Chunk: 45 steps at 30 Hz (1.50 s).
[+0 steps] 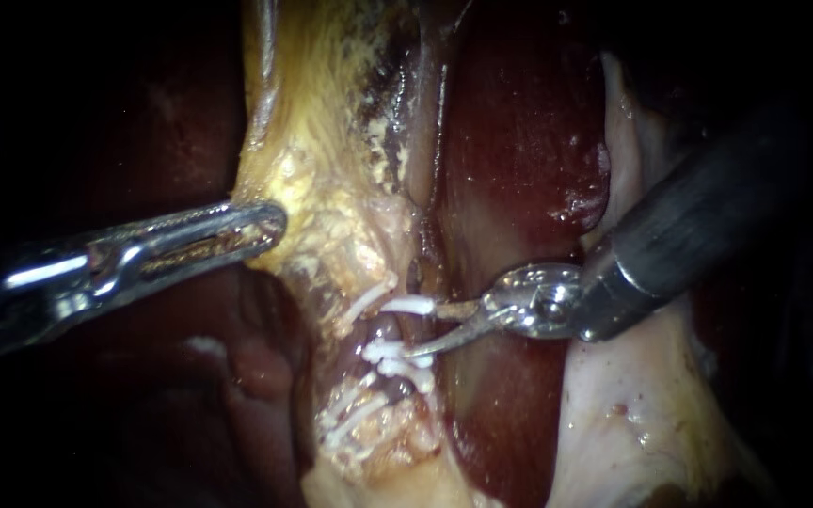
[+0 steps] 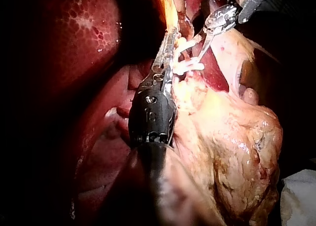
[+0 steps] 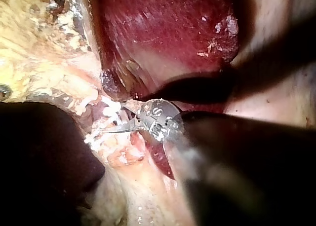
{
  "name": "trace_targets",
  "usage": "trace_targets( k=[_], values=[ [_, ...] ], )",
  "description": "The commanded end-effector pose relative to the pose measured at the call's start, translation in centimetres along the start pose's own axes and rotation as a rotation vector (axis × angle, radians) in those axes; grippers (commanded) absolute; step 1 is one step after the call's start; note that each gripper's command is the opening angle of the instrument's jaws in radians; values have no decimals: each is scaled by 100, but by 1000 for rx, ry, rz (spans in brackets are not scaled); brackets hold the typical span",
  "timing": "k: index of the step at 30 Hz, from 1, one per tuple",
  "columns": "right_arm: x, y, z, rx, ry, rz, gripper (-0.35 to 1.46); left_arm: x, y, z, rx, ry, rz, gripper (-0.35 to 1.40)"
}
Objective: Go to the cutting position right tube
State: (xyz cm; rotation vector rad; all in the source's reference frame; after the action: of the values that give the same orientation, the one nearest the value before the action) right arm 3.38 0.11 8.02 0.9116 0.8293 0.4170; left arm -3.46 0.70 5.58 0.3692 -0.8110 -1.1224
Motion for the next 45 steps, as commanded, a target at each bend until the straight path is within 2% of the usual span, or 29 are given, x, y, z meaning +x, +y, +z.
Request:
trace_targets(
  k=[1, 7, 18, 27, 34, 45],
  values=[
    [1, 0, 1, 3, -1, -1, 125, 0, 0, 0, 0, 0, 0, -35],
    [3, 0, 5, 25, -13, -17, 123, 0, 0, 0, 0, 0, 0, -35],
    [9, -10, 17, 92, -27, -71, 110, 0, 1, 0, 1, 0, 0, -35],
    [11, -2, 31, 90, -18, -77, 106, 0, 1, 0, 1, 0, 0, -35],
    [6, 5, 37, 82, -18, -28, 95, 0, 1, 1, 1, 0, 1, -35],
    [7, 9, 37, 88, -8, 8, 81, 0, 1, 1, 1, 0, 1, -35]
  ],
)
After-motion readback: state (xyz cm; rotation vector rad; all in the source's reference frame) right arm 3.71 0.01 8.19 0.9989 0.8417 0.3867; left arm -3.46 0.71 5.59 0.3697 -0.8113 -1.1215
